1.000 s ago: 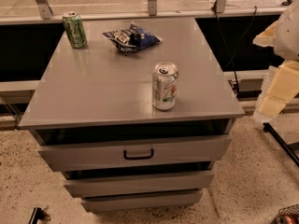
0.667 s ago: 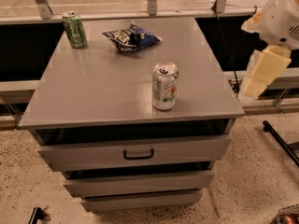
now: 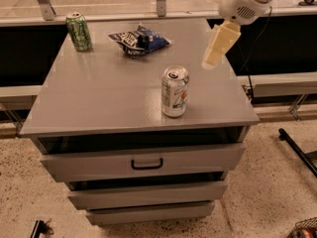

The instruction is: Move blue chip bag near 7up can

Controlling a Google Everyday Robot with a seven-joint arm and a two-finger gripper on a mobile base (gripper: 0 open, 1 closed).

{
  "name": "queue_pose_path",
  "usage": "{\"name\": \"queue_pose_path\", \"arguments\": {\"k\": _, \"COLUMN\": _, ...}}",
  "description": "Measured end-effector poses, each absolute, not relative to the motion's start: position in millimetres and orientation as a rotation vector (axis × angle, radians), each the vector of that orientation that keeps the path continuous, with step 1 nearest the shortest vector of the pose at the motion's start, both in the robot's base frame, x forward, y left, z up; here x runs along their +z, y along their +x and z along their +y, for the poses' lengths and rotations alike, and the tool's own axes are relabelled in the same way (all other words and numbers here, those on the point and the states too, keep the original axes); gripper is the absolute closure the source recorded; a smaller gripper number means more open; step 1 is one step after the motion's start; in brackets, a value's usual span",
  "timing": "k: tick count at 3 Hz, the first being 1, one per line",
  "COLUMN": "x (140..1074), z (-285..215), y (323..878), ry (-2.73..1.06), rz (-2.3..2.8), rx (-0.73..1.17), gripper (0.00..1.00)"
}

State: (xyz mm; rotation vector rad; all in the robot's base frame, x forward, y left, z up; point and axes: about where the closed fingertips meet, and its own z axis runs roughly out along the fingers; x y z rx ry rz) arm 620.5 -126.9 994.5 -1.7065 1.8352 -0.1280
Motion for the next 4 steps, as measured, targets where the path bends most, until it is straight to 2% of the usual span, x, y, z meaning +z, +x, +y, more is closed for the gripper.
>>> {"name": "queue_pose_path", "arguments": {"k": 2, "x": 996.1, "z": -126.7, "y": 630.0, "ry": -1.659, "rz": 1.815, "rx": -0.113, "gripper": 0.0}}
{"name": "queue_pose_path", "arguments": {"k": 4, "x": 999.8, "z": -128.1, "y": 718.3, "ry": -1.43, "rz": 1.78, "rx": -0.195, "gripper": 0.0}}
